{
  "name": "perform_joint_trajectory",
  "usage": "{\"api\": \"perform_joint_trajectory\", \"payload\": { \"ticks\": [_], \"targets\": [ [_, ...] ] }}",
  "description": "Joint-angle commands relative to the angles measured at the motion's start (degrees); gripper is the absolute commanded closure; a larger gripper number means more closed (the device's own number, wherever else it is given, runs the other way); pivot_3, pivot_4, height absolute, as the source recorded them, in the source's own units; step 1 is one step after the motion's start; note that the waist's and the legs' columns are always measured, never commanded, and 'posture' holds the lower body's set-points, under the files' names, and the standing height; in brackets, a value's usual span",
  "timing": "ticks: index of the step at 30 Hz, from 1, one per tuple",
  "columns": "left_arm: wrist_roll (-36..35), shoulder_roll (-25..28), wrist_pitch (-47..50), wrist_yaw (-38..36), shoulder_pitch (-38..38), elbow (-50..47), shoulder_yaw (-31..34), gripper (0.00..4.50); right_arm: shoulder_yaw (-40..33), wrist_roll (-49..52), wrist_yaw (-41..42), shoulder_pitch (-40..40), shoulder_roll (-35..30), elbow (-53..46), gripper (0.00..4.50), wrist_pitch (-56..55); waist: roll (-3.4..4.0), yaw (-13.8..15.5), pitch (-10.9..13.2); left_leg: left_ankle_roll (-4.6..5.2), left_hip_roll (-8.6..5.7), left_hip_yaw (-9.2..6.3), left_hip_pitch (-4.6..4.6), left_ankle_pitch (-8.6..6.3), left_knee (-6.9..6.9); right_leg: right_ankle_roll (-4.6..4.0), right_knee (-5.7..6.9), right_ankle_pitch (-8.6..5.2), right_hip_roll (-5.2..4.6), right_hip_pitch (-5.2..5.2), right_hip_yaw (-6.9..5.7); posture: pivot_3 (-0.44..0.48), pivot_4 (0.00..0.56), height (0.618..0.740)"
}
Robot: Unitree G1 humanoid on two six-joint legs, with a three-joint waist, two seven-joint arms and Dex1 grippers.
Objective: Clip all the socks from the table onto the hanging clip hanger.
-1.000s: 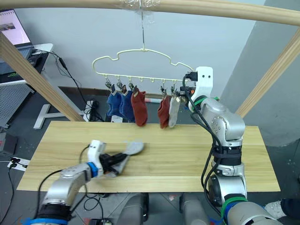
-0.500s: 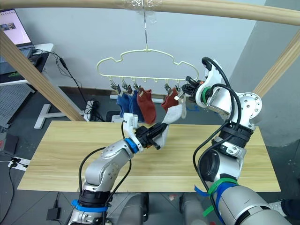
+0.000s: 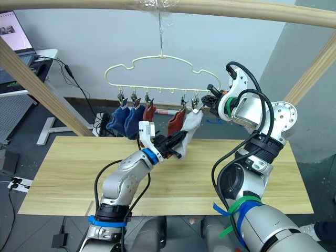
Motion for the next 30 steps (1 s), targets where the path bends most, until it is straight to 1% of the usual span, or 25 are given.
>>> {"api": "perform_joint_trajectory", "payload": {
  "ticks": [1, 5, 6, 9, 11, 13, 14, 18, 20, 21, 23, 24, 26, 29, 30],
  "targets": [
    [-1.01, -0.05, -0.72, -0.96, -0.64, -1.26, -0.60, 4.50, -2.23, -0.35, -1.09, -0.75, -0.13, -1.26, 3.81, 0.47, 0.00, -0.05, 0.00, 0.00, 0.00, 0.00, 0.00, 0.00, 0.00, 0.00, 0.00, 0.00, 0.00, 0.00, 0.00, -0.116, 0.235, 0.740],
    [-2.09, 0.21, 1.10, -1.51, -0.28, -2.89, -1.71, 4.50, -2.37, 1.28, 0.46, -1.34, -1.82, 0.06, 2.30, 0.47, 0.00, -0.59, 0.00, 0.00, 0.00, 0.01, -0.03, 0.00, 0.00, 0.00, 0.00, 0.00, 0.00, -0.04, 0.01, -0.113, 0.236, 0.740],
    [-2.38, 0.15, 1.65, -1.58, -0.17, -3.39, -2.10, 4.50, -2.06, 1.97, 1.24, -1.26, -2.63, 0.39, 2.02, 0.47, 0.00, -0.67, 0.00, 0.00, 0.00, 0.01, -0.04, 0.00, -0.01, 0.00, 0.00, 0.00, 0.00, -0.05, 0.01, -0.113, 0.236, 0.740],
    [-2.12, -0.20, 1.87, -1.71, 0.34, -4.51, -3.81, 4.50, 2.71, 3.27, 6.53, 1.95, -7.81, -0.47, 0.97, 0.39, 0.00, -0.72, 0.00, 0.00, 0.00, 0.01, -0.05, 0.00, -0.02, 0.00, -0.02, 0.00, 0.01, -0.06, 0.01, -0.114, 0.234, 0.740],
    [-1.96, -0.39, 1.87, -1.84, 0.59, -4.69, -4.74, 3.99, 6.13, 3.62, 9.79, 5.08, -11.12, -1.39, 0.94, -0.64, 0.00, -0.70, 0.00, 0.01, 0.00, 0.02, -0.06, 0.00, -0.03, 0.00, -0.04, 0.00, 0.01, -0.05, 0.02, -0.114, 0.234, 0.740],
    [-2.14, -0.27, 2.17, -2.37, 1.02, -4.84, -5.56, 3.60, 9.35, 3.77, 12.52, 8.66, -13.99, -2.24, 0.94, -2.72, 0.00, -0.73, 0.00, 0.01, 0.00, 0.02, -0.05, -0.01, -0.03, 0.01, -0.06, -0.01, 0.01, -0.05, 0.02, -0.121, 0.236, 0.740],
    [-2.15, -0.16, 2.35, -2.52, 1.33, -4.89, -5.89, 3.25, 11.14, 3.67, 13.91, 10.67, -15.36, -2.79, 0.94, -4.01, 0.00, -0.79, 0.00, 0.01, -0.01, 0.02, -0.05, -0.01, -0.03, 0.02, -0.06, -0.01, 0.01, -0.05, 0.03, -0.121, 0.236, 0.740],
    [-2.50, 1.82, 3.96, -3.64, 3.62, -5.80, -6.42, 2.09, 18.71, 2.97, 18.33, 19.03, -19.87, -5.76, 0.94, -8.81, 0.00, -1.61, 0.00, 0.01, 0.00, 0.04, -0.04, -0.01, -0.03, 0.09, -0.04, -0.05, 0.03, -0.07, 0.06, -0.126, 0.237, 0.740],
    [-1.79, 4.64, 4.31, -4.11, 5.71, -6.91, -5.80, 1.47, 24.25, 1.24, 21.18, 23.89, -23.07, -7.86, 0.94, -13.95, 0.01, -2.19, 0.00, 0.01, 0.00, 0.04, -0.04, -0.01, -0.03, 0.12, -0.01, -0.07, 0.03, -0.09, 0.08, -0.121, 0.237, 0.740],
    [-1.21, 6.46, 4.16, -4.26, 6.75, -7.37, -5.26, 1.22, 27.26, 0.41, 23.28, 26.17, -25.15, -8.84, 0.94, -16.81, 0.01, -2.41, 0.01, 0.01, 0.01, 0.05, -0.03, -0.01, -0.04, 0.15, -0.01, -0.09, 0.03, -0.10, 0.10, -0.121, 0.237, 0.740],
    [-0.18, 10.78, 3.99, -4.43, 8.76, -8.05, -3.13, 0.55, 33.04, -1.65, 27.62, 30.50, -29.69, -10.59, 0.94, -22.87, 0.01, -2.64, 0.01, 0.01, 0.03, 0.06, 0.01, -0.01, -0.07, 0.27, 0.00, -0.16, 0.08, -0.11, 0.13, -0.121, 0.237, 0.740],
    [0.73, 13.51, 3.41, -4.41, 9.89, -8.15, -1.78, 0.55, 34.67, -2.14, 29.18, 32.29, -31.33, -11.02, 0.94, -24.78, 0.01, -2.81, 0.01, 0.01, 0.06, 0.07, 0.06, -0.01, -0.09, 0.29, 0.01, -0.18, 0.11, -0.11, 0.14, -0.106, 0.237, 0.740],
    [5.25, 19.92, -0.10, -3.29, 12.54, -6.97, 0.71, 0.55, 38.24, -4.13, 33.44, 36.34, -35.44, -11.71, 0.94, -30.34, 0.01, -2.94, 0.01, 0.01, 0.10, 0.06, 0.12, -0.01, -0.10, 0.30, 0.04, -0.19, 0.16, -0.11, 0.16, -0.086, 0.236, 0.740],
    [5.83, 27.84, -1.79, -4.54, 18.09, -6.42, 7.66, 0.55, 42.72, -8.16, 39.70, 42.83, -41.95, -13.07, 0.94, -40.59, 0.01, -2.70, 0.01, 0.00, 0.10, 0.07, 0.15, -0.01, -0.11, 0.29, 0.03, -0.21, 0.14, -0.11, 0.16, -0.074, 0.233, 0.740],
    [5.88, 29.20, -2.27, -4.81, 19.49, -6.59, 8.96, 0.55, 43.07, -8.66, 40.83, 44.22, -42.98, -13.21, 0.94, -42.71, 0.01, -2.56, 0.01, 0.00, 0.10, 0.09, 0.14, -0.01, -0.12, 0.29, -0.01, -0.22, 0.11, -0.10, 0.16, -0.055, 0.224, 0.740]
  ]
}}
